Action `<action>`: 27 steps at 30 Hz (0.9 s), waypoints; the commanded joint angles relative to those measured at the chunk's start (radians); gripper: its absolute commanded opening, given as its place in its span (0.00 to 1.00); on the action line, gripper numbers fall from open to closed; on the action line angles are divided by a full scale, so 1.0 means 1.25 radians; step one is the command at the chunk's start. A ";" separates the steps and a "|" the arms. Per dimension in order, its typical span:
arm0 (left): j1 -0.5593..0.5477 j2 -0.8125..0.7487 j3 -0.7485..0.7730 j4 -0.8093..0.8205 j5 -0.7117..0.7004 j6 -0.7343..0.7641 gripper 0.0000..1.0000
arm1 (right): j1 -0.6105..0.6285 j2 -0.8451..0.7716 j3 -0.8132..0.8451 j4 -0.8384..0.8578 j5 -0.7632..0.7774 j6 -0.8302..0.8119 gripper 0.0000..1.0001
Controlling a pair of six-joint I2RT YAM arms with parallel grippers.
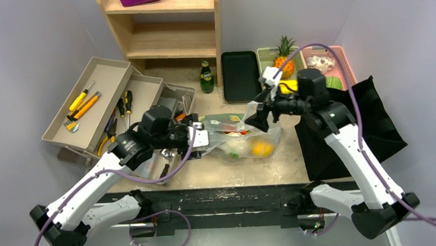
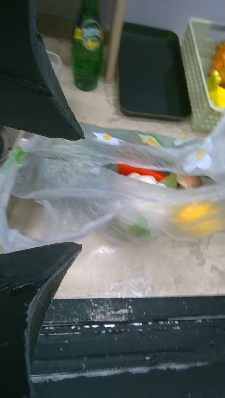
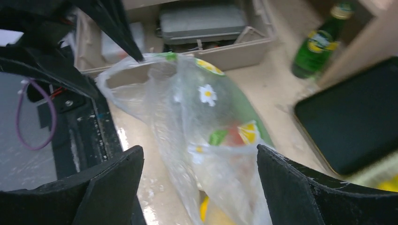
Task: Untie the knot of the grocery bags and take out the mixed food
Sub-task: Untie the takeout bag at the center of the board.
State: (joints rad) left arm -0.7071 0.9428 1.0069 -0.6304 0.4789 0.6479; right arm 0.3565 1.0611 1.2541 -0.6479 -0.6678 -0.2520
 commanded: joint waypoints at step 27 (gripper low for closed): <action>-0.176 0.087 -0.253 -0.068 -0.125 0.189 0.00 | 0.165 0.325 0.077 0.292 0.398 -0.065 0.00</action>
State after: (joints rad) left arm -0.9070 1.0912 0.7338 -0.6125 0.2874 0.8165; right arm 0.5854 1.4872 1.1995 -0.4290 -0.2745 -0.4236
